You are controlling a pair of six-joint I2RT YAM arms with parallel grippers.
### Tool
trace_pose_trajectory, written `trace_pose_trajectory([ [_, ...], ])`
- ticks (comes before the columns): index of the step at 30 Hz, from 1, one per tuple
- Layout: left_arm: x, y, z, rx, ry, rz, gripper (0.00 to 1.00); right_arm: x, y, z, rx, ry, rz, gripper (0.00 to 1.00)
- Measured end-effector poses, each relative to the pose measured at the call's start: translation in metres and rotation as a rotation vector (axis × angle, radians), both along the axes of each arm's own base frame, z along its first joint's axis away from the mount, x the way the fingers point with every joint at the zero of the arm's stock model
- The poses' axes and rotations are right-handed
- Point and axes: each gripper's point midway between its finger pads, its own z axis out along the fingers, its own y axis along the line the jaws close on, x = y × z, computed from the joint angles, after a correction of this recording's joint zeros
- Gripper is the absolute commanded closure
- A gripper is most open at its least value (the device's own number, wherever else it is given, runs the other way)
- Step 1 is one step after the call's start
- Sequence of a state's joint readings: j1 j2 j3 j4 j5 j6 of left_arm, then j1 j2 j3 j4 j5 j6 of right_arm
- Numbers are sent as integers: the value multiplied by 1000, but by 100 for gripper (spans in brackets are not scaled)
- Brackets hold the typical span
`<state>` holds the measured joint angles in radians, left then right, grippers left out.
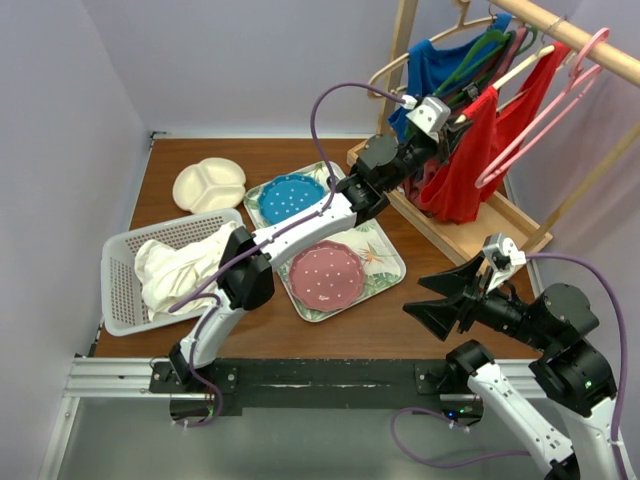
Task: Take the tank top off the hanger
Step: Pick up the hanger from the clothesline.
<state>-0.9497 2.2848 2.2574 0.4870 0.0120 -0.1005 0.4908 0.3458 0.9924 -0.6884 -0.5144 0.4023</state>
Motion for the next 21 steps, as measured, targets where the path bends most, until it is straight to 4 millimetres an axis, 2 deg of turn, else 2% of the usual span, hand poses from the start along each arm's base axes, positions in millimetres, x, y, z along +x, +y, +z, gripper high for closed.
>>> trace_pose_trajectory([
  [7, 2, 5, 10, -49, 8, 22, 100, 1, 0, 0, -2, 1, 0, 23],
  [21, 0, 5, 13, -65, -9, 13, 100, 4, 2, -1, -7, 14, 0, 23],
])
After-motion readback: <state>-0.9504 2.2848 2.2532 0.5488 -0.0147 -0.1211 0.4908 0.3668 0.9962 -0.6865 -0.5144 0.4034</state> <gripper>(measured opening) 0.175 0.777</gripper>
